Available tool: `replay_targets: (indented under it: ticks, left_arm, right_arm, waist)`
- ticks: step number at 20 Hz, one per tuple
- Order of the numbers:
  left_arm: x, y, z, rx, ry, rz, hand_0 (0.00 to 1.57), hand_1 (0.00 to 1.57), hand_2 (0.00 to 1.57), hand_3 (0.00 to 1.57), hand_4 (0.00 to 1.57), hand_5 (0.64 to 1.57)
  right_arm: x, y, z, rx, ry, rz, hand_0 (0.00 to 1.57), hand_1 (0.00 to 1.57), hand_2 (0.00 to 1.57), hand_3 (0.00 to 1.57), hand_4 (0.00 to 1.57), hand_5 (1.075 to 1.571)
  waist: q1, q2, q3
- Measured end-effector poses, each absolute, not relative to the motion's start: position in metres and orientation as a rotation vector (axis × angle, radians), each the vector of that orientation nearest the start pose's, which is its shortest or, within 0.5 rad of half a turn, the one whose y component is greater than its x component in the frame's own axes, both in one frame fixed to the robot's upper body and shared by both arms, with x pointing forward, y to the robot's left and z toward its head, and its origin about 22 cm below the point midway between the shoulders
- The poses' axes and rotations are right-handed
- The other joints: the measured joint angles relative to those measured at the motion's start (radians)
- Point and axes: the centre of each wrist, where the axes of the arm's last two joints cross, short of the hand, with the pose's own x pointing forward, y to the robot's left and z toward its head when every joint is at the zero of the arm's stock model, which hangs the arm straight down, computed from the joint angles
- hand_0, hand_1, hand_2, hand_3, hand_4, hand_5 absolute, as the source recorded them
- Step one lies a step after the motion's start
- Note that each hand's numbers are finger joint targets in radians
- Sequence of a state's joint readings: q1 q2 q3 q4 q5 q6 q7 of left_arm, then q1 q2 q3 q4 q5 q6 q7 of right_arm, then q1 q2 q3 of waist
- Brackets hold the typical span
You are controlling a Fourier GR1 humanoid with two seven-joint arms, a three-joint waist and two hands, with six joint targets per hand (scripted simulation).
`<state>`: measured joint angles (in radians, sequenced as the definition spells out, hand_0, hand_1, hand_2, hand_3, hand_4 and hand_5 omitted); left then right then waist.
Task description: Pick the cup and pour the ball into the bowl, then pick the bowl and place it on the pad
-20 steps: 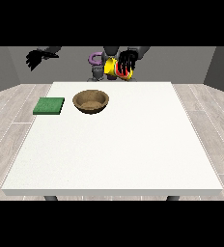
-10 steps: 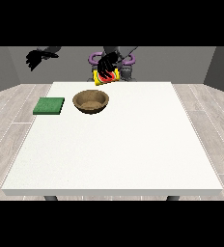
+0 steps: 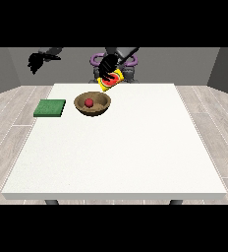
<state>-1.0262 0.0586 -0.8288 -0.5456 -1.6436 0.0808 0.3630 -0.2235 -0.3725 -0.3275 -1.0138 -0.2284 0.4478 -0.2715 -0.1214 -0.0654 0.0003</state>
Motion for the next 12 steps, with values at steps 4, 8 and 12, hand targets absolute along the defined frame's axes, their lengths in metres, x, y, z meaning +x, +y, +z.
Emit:
replay_targets:
  ticks: [4,8,12]
  left_arm:
    - [0.391,0.051,0.045,-1.983,1.534,2.26,1.31,1.31,1.57,1.57,1.57,1.069]
    - [0.396,0.066,0.058,-2.132,2.183,2.163,1.17,1.17,1.44,1.27,1.46,1.17]
    - [0.39,0.082,0.053,-2.145,2.923,1.887,0.0,0.0,0.0,0.0,0.63,1.569]
  right_arm:
    - [0.273,-0.398,-0.021,0.067,-1.573,-0.022,0.0,0.0,0.0,0.0,0.1,1.565]
    - [0.265,-0.398,-0.028,0.045,-1.553,-0.062,0.0,0.0,0.0,0.0,0.1,1.565]
    - [0.266,-0.391,-0.03,0.035,-1.561,-0.09,0.0,0.0,0.0,0.0,0.35,1.568]
  waist:
    - [0.044,-0.011,-0.0029]
    - [0.098,-0.013,-0.0085]
    - [0.131,0.016,-0.0154]
